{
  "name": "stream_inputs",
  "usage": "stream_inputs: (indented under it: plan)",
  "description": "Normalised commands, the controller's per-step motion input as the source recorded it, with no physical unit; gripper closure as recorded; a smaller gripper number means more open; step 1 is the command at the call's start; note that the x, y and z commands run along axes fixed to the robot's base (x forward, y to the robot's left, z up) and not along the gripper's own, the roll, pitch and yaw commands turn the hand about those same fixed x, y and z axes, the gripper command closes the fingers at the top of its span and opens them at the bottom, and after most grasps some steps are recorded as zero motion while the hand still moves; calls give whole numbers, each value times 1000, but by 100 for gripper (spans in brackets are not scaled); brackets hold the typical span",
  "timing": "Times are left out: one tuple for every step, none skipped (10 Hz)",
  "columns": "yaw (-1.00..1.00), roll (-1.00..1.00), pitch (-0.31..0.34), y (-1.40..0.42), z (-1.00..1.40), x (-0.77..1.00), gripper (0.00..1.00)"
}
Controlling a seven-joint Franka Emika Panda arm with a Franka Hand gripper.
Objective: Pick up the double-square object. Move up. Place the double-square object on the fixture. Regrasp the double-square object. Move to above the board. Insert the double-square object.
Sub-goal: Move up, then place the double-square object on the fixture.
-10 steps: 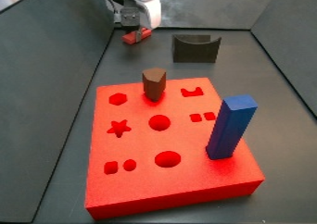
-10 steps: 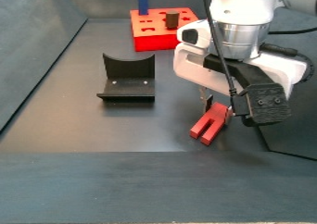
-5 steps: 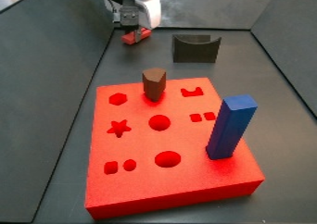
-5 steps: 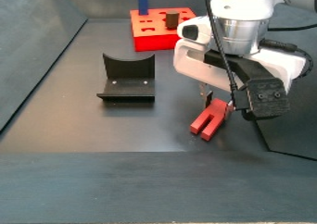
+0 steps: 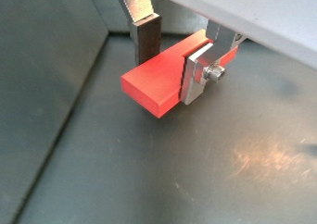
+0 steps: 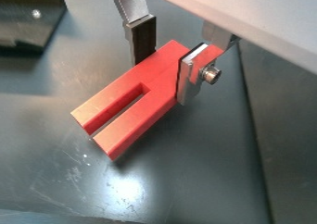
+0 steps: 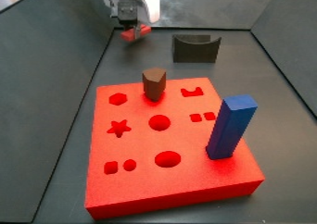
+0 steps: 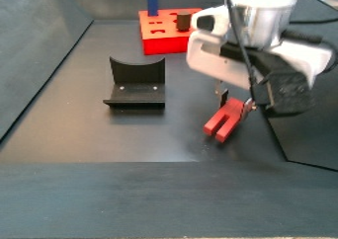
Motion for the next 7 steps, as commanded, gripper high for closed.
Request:
stream_inputs:
  plan:
    - [-10,23,60,9,535,-23,100]
    - [-19,44,63,7,353,-22,100]
    - [-24,60,56,5,212,-27,100]
    - [0,0,0,0,1000,0,100]
    - [2,6,0,-1,1000,0,100]
    - [-7,15,21,0,1000,-14,100]
    - [-17,29,27,1,1000,-19,100]
